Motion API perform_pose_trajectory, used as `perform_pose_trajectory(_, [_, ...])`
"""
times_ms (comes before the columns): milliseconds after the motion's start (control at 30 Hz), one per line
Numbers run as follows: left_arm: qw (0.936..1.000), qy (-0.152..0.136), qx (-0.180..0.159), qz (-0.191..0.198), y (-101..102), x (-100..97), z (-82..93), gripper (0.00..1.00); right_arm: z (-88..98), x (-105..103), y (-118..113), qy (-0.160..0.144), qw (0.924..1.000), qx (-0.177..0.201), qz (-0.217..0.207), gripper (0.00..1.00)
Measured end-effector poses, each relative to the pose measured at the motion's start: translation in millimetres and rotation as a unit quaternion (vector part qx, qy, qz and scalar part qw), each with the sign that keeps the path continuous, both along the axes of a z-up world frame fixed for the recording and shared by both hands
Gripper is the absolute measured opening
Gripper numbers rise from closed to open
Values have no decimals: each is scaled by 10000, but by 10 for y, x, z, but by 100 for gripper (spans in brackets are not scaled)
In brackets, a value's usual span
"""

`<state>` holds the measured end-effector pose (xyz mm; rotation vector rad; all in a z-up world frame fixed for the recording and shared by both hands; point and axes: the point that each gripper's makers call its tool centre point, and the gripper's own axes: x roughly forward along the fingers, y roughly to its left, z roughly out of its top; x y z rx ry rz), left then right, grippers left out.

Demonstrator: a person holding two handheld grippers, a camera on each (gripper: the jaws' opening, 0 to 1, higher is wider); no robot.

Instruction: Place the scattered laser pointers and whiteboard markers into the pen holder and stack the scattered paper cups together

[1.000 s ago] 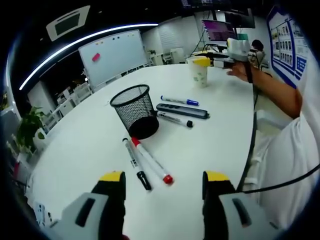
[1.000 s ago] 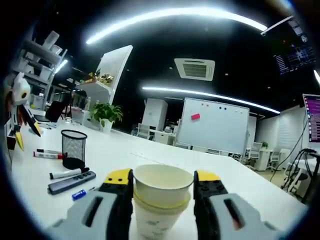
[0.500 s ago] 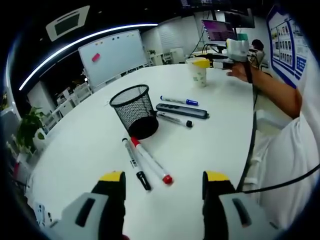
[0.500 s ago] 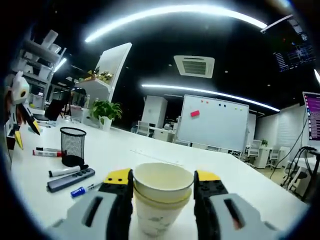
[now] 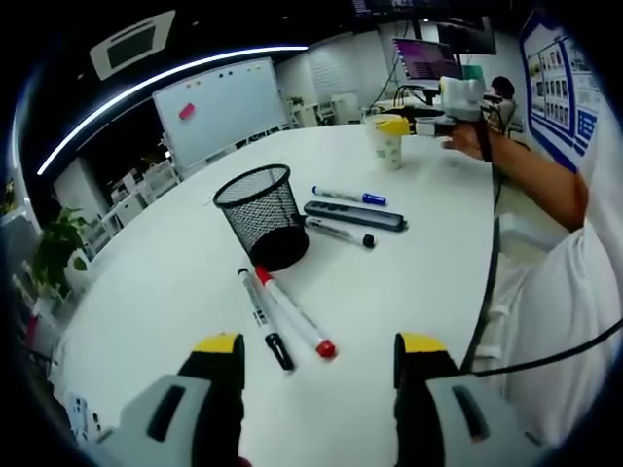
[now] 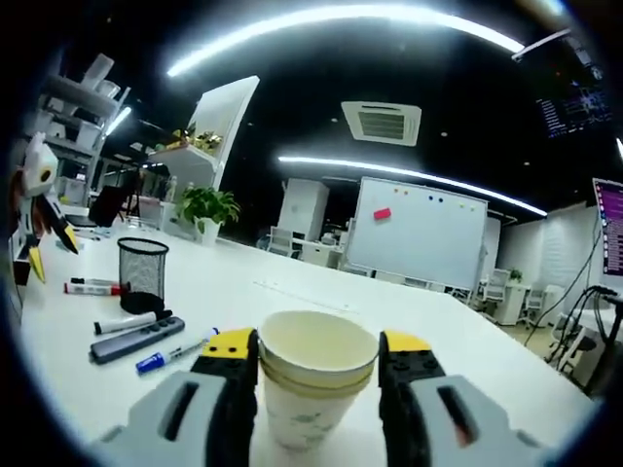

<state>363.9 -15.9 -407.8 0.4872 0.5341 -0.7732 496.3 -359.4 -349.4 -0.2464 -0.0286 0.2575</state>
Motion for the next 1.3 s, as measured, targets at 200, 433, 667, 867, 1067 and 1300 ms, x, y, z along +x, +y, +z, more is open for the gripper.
perform_pose_trajectory(200, [10000, 5, 5, 0, 5, -2, -3, 63, -17, -13, 26, 91, 9999, 92, 66, 53])
perform_pose_trajectory(433, [10000, -22, -6, 4, 2, -4, 13, 63, -23, -15, 87, 164, 9997, 134, 121, 62])
perform_pose_trajectory(667, [10000, -5, -8, 9, 4, -4, 5, 63, -56, -24, 104, 304, 9993, 165, 108, 69])
perform_pose_trajectory(867, [10000, -14, -21, 15, 4, 0, 16, 63, 49, -45, 110, 226, 9994, 217, 167, 72])
perform_pose_trajectory(1067, [10000, -13, -20, -1, -3, 6, 12, 63, 130, -91, 129, 162, 9995, 238, 156, 75])
perform_pose_trajectory(1300, [10000, -20, -20, 13, 12, 8, 23, 63, 147, -79, 95, 159, 9994, 272, 115, 74])
